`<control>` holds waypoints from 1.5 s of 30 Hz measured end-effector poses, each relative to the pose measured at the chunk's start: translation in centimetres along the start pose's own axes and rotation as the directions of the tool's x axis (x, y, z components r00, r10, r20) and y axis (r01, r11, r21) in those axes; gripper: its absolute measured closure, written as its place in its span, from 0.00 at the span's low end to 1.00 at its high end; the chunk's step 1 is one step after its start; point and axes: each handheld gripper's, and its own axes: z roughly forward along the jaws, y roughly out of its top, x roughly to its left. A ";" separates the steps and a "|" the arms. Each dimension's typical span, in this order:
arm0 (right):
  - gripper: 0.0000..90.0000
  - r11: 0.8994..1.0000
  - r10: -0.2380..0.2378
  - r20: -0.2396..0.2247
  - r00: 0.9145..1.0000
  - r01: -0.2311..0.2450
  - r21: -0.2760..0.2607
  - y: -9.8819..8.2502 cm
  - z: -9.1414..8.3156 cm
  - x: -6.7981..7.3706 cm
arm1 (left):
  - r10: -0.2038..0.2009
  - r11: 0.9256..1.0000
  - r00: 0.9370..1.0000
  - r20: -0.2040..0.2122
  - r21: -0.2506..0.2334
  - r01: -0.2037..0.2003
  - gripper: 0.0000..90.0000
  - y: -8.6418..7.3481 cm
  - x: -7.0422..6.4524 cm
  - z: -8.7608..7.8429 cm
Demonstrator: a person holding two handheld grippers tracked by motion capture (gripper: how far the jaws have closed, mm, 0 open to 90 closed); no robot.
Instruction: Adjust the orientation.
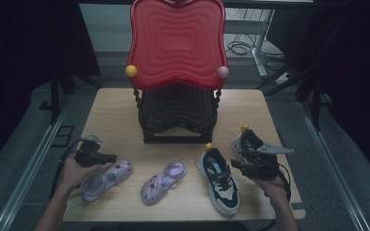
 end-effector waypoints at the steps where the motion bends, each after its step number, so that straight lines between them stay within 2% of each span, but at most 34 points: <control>1: 0.42 1.000 0.002 -0.001 1.000 -0.002 0.001 0.0 0.0 0.0 | -0.006 1.000 1.000 -0.004 -0.013 0.006 0.94 0.0 0.1 -0.2; 2: 0.42 1.000 0.001 0.000 1.000 -0.001 0.000 0.0 0.0 0.0 | -0.014 0.999 1.000 -0.012 -0.030 0.013 0.93 0.0 0.2 -0.5; 3: 0.42 1.000 0.004 0.001 1.000 -0.004 0.000 0.0 -0.1 0.0 | -0.033 0.997 0.998 -0.045 -0.073 0.029 0.88 -0.2 0.3 -1.3; 4: 0.42 1.000 0.004 0.001 1.000 -0.004 0.000 0.0 -0.1 0.0 | -0.033 0.997 0.998 -0.045 -0.073 0.029 0.84 -0.2 0.3 -1.3; 5: 0.42 1.000 0.005 0.003 1.000 -0.005 -0.005 0.0 -0.2 0.0 | -0.041 0.993 0.997 -0.073 -0.117 0.033 0.81 -0.4 0.3 -2.2; 6: 0.42 1.000 0.005 0.003 1.000 -0.005 -0.005 0.0 -0.2 0.0 | -0.041 0.993 0.997 -0.073 -0.117 0.033 0.78 -0.4 0.3 -2.2; 7: 0.42 1.000 0.007 0.004 1.000 -0.007 -0.008 0.0 -0.3 0.0 | -0.052 0.986 0.995 -0.084 -0.163 0.038 0.74 -0.7 0.2 -3.2; 8: 0.42 1.000 0.007 0.004 1.000 -0.007 -0.008 0.0 -0.3 0.0 | -0.052 0.986 0.995 -0.084 -0.163 0.038 0.71 -0.7 0.2 -3.2; 9: 0.42 1.000 0.003 0.007 1.000 -0.003 -0.017 0.0 -0.3 0.0 | -0.056 0.979 0.995 -0.084 -0.201 0.038 0.69 -1.1 -0.2 -4.1; 10: 0.42 1.000 0.003 0.007 1.000 -0.003 -0.017 0.0 -0.3 0.0 | -0.056 0.979 0.995 -0.084 -0.201 0.038 0.67 -1.1 -0.2 -4.1; 12: 0.42 1.000 0.003 0.006 1.000 -0.003 -0.021 0.1 -0.4 0.1 | -0.059 0.974 0.993 -0.104 -0.225 0.035 0.64 -1.5 -0.6 -4.8; 13: 0.42 1.000 0.000 0.003 1.000 0.000 -0.028 0.2 -0.5 0.2 | -0.068 0.968 0.991 -0.115 -0.250 0.037 0.58 -1.8 -1.1 -5.3; 14: 0.42 1.000 0.000 0.003 1.000 0.000 -0.028 0.2 -0.5 0.2 | -0.068 0.968 0.991 -0.115 -0.250 0.037 0.57 -1.8 -1.1 -5.3; 15: 0.42 0.999 -0.008 -0.003 1.000 0.008 -0.032 0.3 -0.5 0.4 | -0.070 0.963 0.990 -0.124 -0.267 0.035 0.55 -1.9 -1.6 -5.8; 16: 0.42 0.999 -0.008 -0.003 1.000 0.008 -0.032 0.3 -0.5 0.4 | -0.070 0.963 0.990 -0.124 -0.267 0.035 0.54 -1.9 -1.6 -5.8; 19: 0.43 0.999 -0.023 -0.009 1.000 0.022 -0.049 0.5 -0.8 0.8 | -0.080 0.952 0.989 -0.128 -0.303 0.038 0.50 -1.9 -2.5 -6.5; 24: 0.43 0.998 -0.031 -0.013 0.999 0.030 -0.063 0.6 -1.1 1.1 | -0.073 0.948 0.988 -0.138 -0.317 0.025 0.46 -1.9 -3.7 -7.0; 31: 0.43 0.997 -0.041 -0.025 0.999 0.040 -0.064 0.7 -1.1 1.4 | -0.077 0.936 0.991 -0.111 -0.350 0.034 0.39 -2.1 -5.4 -7.3; 34: 0.44 0.997 -0.044 -0.025 0.999 0.042 -0.061 0.7 -1.1 1.5 | -0.067 0.939 0.990 -0.122 -0.342 0.022 0.39 -2.1 -5.6 -7.3; 36: 0.44 0.997 -0.046 -0.023 0.999 0.044 -0.067 0.8 -1.2 1.7 | -0.061 0.938 0.989 -0.133 -0.346 0.012 0.39 -2.1 -5.9 -7.4; 37: 0.44 0.996 -0.049 -0.027 0.998 0.047 -0.078 1.0 -1.3 2.1 | -0.050 0.936 0.991 -0.125 -0.353 0.003 0.38 -2.3 -6.1 -7.5; 40: 0.44 0.995 -0.058 -0.039 0.998 0.054 -0.083 1.2 -1.4 2.7 | -0.044 0.936 0.992 -0.117 -0.351 0.000 0.38 -2.6 -6.2 -7.6; 42: 0.47 0.994 -0.062 -0.056 0.996 0.057 -0.093 1.5 -1.5 3.5 | -0.038 0.934 0.993 -0.109 -0.358 -0.003 0.38 -2.7 -6.3 -7.8; 43: 0.48 0.994 -0.061 -0.060 0.996 0.055 -0.097 1.5 -1.5 3.7 | -0.034 0.928 0.994 -0.100 -0.373 -0.006 0.38 -2.8 -6.5 -8.1; 45: 0.52 0.994 -0.054 -0.071 0.996 0.047 -0.100 1.6 -1.7 4.2 | -0.022 0.926 0.996 -0.085 -0.377 -0.012 0.38 -2.8 -6.7 -8.2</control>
